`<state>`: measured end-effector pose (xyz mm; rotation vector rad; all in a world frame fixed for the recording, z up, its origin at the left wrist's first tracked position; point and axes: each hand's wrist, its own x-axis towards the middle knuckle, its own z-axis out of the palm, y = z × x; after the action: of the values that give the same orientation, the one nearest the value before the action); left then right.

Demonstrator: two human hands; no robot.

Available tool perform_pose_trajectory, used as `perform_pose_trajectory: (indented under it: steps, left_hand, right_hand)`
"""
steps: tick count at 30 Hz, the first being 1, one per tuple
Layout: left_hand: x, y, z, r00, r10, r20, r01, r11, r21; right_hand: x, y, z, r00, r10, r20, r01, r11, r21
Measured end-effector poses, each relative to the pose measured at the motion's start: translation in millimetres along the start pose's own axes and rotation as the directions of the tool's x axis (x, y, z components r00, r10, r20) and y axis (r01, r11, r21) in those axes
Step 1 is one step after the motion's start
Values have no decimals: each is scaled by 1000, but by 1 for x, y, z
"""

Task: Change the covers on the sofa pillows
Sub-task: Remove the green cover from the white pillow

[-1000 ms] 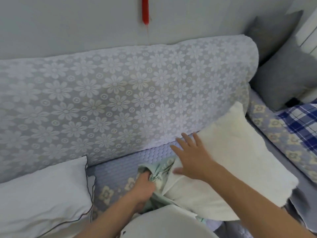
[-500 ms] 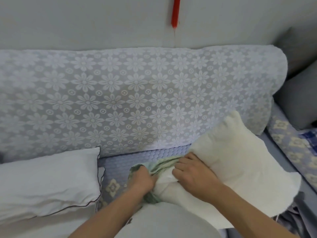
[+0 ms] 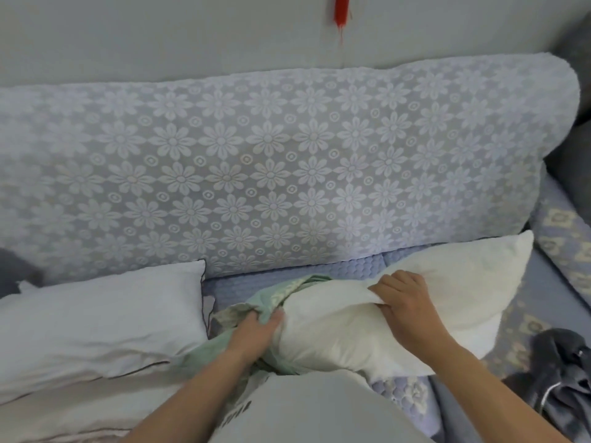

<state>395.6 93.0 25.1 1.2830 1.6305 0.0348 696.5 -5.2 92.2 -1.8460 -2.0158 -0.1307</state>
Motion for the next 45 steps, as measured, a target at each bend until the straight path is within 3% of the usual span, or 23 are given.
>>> perform_pose_trajectory:
  steps: [2,5,6,8,10,12,13,16,18,21,23,26,31,34,37,40,41,42,44,45]
  left_hand:
    - [-2,-12,-1,987,23,-156,-19,1000,23]
    - [26,-58,-13,968,-84,-238,132,973,191]
    - [30,-70,-17,975,-137,-177,165,974,157]
    - [28,-73,-15,992,-102,-77,109,990,87]
    - [19,-59,-7,999,38,-29,-33,989,144]
    - [11,-38,7,978,209,-11,-201,952,230]
    - [3,-25,12,966,259,11,-254,936,243]
    - [-7,-7,14,920,391,11,-380,888,259]
    - [-12,-6,3,888,458,-33,-437,864,250]
    - [-12,-12,-20,857,475,-203,-432,874,221]
    - [-7,-17,-46,822,357,-444,-352,931,99]
    - [-8,-16,-88,721,134,-680,-222,974,-44]
    - [2,-9,-87,703,-31,-711,-142,973,-182]
    - [11,-3,-102,648,-179,-740,-107,941,-322]
    - [1,37,-113,669,-153,-727,-285,851,-441]
    - [-30,98,-109,787,193,-586,-510,738,-442]
    - [-45,118,-107,801,353,-483,-557,734,-387]
    - [-61,138,-102,787,501,-359,-606,735,-304]
    - [-92,178,-90,692,708,-140,-722,683,-113]
    - [-105,198,-82,622,780,-72,-783,619,-59]
  right_hand:
    - [-7,16,6,998,62,7,-63,998,20]
    - [-32,53,15,957,286,49,-285,958,-34]
    - [-40,64,17,911,399,109,-390,916,-94]
    - [-55,74,22,739,585,334,-525,811,-259]
    - [-69,72,31,573,618,539,-501,784,-367]
    - [-76,56,39,481,580,657,-485,801,-351]
    - [-76,45,46,501,549,669,-465,823,-327]
    - [-68,24,63,654,459,602,-379,887,-265]
    - [-60,22,71,649,443,618,-317,897,-309]
    - [-55,20,79,566,464,682,-189,878,-440]
    - [-59,20,78,535,514,671,-187,846,-500]
    - [-70,36,68,623,584,521,-254,781,-571]
    - [-72,67,41,658,627,418,-299,727,-619]
    - [-66,81,22,674,661,331,-362,686,-632]
    - [-58,97,4,580,759,297,-490,616,-617]
    - [-30,112,-14,354,872,338,-715,486,-503]
    - [-15,111,-22,353,861,365,-757,492,-430]
    - [2,104,-32,464,820,334,-760,563,-325]
    - [35,62,-57,777,574,259,-608,791,69]
    - [50,30,-70,858,421,295,-502,809,304]
